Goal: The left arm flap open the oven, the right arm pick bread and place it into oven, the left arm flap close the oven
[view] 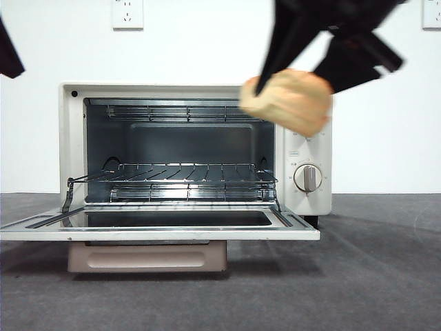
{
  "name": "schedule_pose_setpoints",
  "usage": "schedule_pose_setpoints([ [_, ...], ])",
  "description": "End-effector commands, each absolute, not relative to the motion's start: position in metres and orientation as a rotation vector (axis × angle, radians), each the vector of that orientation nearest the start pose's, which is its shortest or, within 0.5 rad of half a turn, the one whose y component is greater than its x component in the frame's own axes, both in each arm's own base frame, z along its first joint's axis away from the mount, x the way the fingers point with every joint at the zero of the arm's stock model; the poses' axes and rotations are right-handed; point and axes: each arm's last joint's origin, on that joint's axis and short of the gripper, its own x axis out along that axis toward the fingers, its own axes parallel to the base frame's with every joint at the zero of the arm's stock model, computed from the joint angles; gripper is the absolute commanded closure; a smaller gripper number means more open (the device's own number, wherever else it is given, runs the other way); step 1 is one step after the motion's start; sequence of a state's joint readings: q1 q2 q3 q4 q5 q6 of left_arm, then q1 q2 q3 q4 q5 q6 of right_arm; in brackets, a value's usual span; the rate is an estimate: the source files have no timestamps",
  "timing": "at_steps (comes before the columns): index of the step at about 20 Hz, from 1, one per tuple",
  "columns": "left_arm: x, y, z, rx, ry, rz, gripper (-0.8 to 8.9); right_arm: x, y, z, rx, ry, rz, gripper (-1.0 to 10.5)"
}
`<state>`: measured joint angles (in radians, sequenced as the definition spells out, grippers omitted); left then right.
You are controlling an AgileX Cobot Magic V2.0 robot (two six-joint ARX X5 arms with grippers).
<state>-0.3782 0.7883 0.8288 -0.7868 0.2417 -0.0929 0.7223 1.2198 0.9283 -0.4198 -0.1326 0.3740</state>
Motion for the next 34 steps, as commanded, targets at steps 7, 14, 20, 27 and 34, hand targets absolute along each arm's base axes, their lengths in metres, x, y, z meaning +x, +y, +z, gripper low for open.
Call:
schedule_pose_setpoints([
  [7, 0.105, -0.044, 0.298, -0.055, 0.750, -0.539, 7.98, 0.251, 0.237, 0.262, 0.078, 0.883, 0.617, 7.6],
  [14, 0.098, -0.042, 0.298, -0.032, 0.752, -0.547, 7.98, 0.282, 0.261, 0.248, 0.158, 0.800, 0.489, 7.6],
  [20, 0.098, -0.042, 0.297, -0.029, 0.755, -0.548, 7.98, 0.290, 0.264, 0.242, 0.172, 0.736, 0.406, 7.5],
  [27, 0.097, -0.042, 0.297, -0.024, 0.758, -0.550, 7.98, 0.292, 0.266, 0.233, 0.169, 0.754, 0.376, 6.2],
  [34, 0.097, -0.042, 0.297, -0.022, 0.759, -0.550, 7.98, 0.290, 0.267, 0.233, 0.168, 0.761, 0.388, 5.6],
])
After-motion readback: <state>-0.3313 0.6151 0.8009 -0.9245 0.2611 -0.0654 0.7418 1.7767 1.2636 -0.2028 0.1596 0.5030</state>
